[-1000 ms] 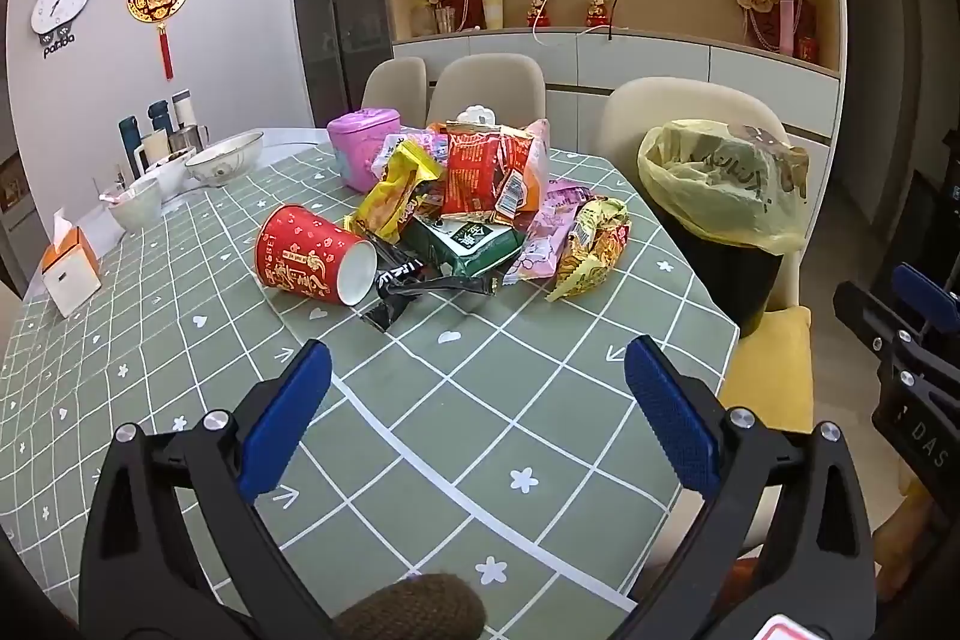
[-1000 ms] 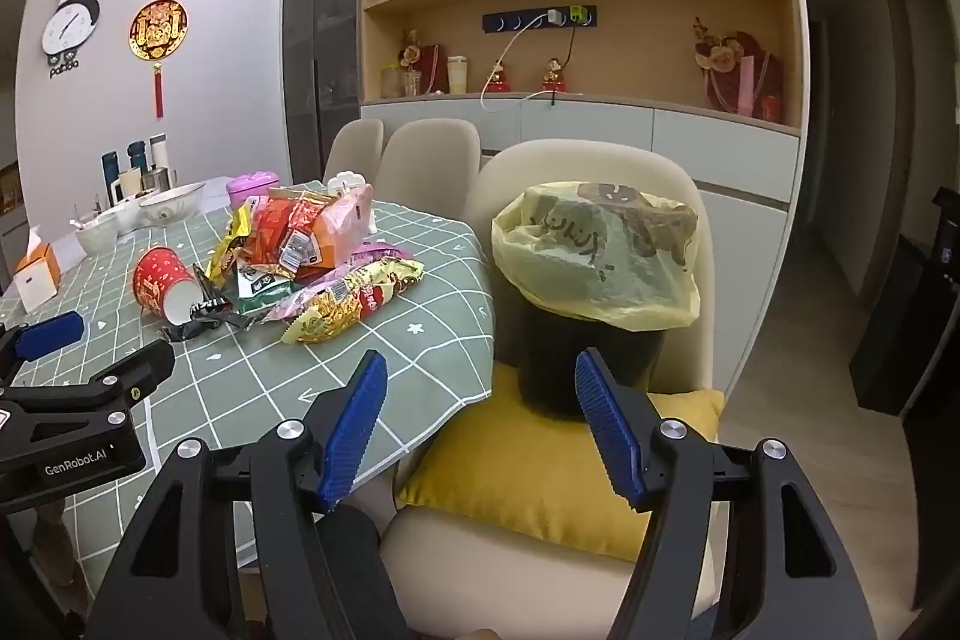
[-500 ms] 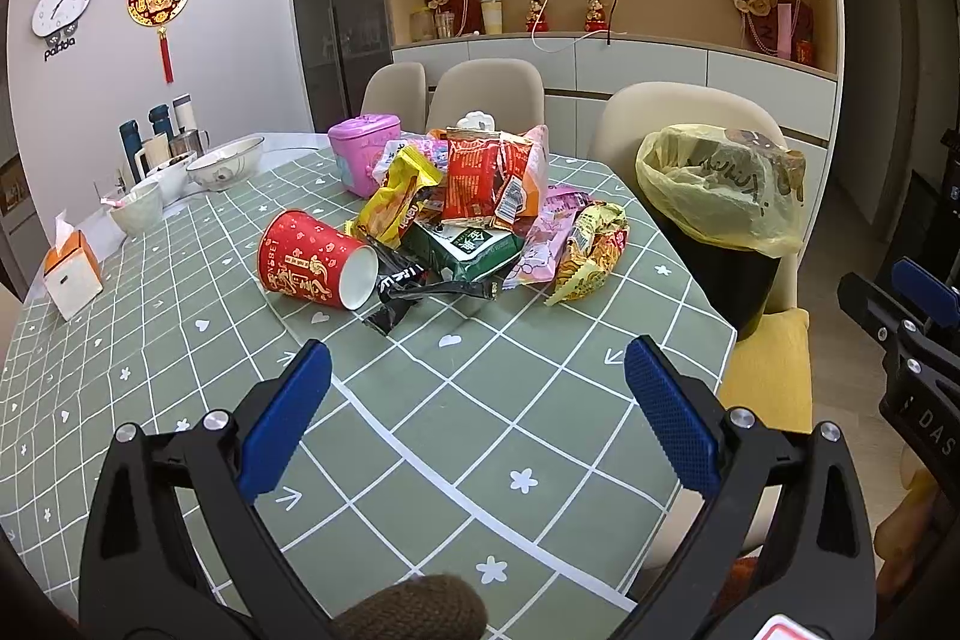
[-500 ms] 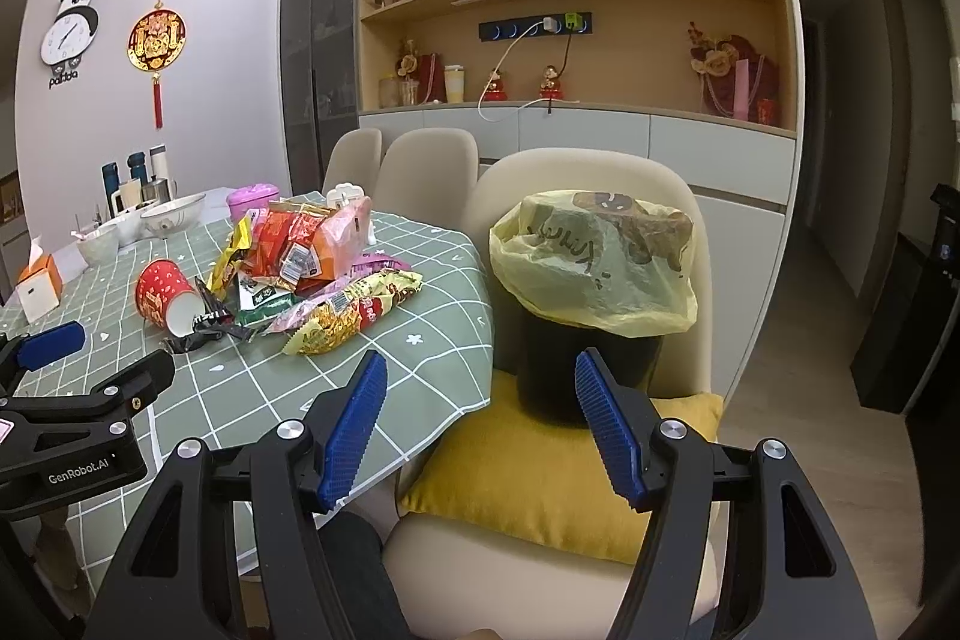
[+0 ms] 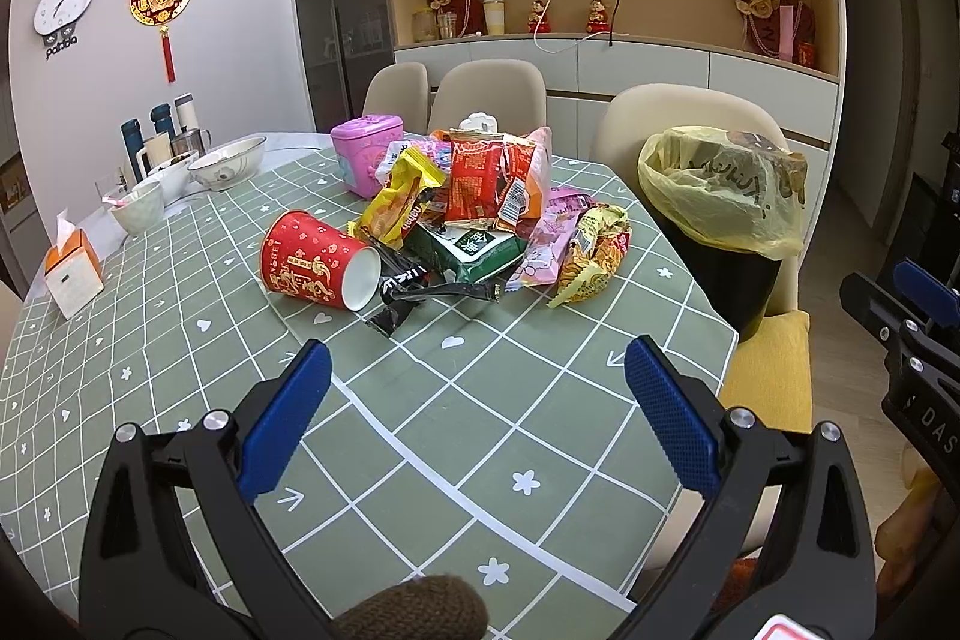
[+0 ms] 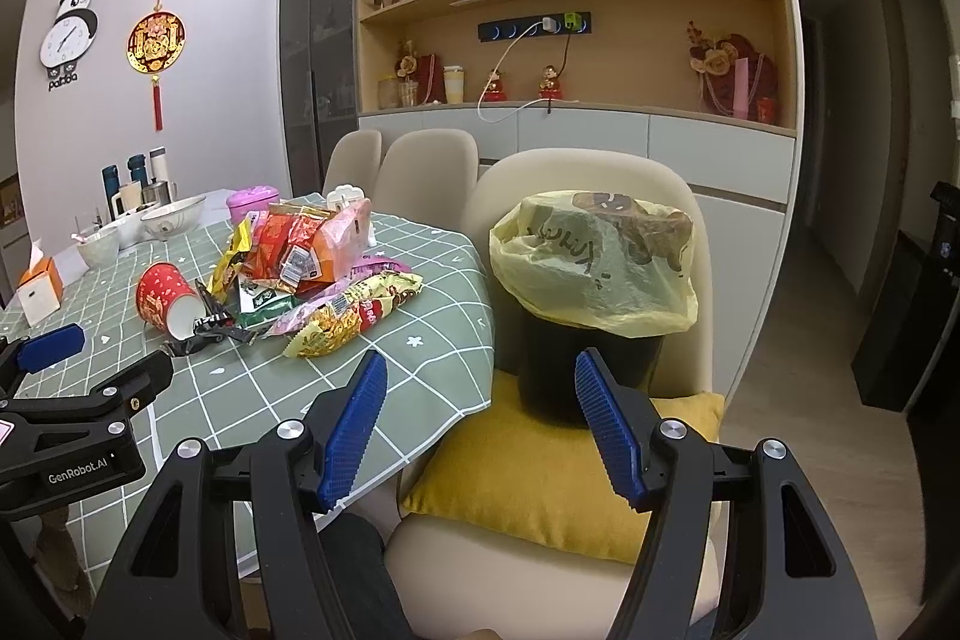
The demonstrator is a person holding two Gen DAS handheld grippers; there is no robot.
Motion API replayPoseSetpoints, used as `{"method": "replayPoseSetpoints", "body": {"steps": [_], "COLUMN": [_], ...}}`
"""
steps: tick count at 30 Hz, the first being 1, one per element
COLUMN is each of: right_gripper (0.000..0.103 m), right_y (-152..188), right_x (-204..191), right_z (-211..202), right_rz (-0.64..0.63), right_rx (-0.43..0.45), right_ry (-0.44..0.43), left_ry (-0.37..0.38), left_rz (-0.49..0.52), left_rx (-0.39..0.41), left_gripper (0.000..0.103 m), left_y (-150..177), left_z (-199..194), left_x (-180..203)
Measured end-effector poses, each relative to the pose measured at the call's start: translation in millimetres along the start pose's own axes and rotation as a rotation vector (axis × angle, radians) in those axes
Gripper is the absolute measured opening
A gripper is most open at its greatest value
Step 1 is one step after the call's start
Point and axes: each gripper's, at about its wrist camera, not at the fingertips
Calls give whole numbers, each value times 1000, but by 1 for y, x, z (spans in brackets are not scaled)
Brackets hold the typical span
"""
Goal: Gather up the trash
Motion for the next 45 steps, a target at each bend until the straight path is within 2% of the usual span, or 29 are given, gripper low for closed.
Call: {"method": "replayPoseSetpoints", "body": {"steps": [13, 45], "right_gripper": [62, 62], "right_y": [1, 2], "right_x": [-4, -1], "right_z": [8, 2], "right_rz": [-12, -6], "right_rx": [-27, -7], "right_ry": [-47, -33], "left_ry": [-16, -14], "left_rz": [-19, -15], "left_rx": [-10, -13], "left_gripper": [94, 94], "left_y": [1, 3], "left_z": [2, 1], "left_x": [-6, -3]}}
Point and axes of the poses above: each gripper's, at about its wrist camera, not at the fingertips, and z roughly the way its jaws point, x to its right, y to its underside, and after that the axes turned 14 degrees about -x, right-handed
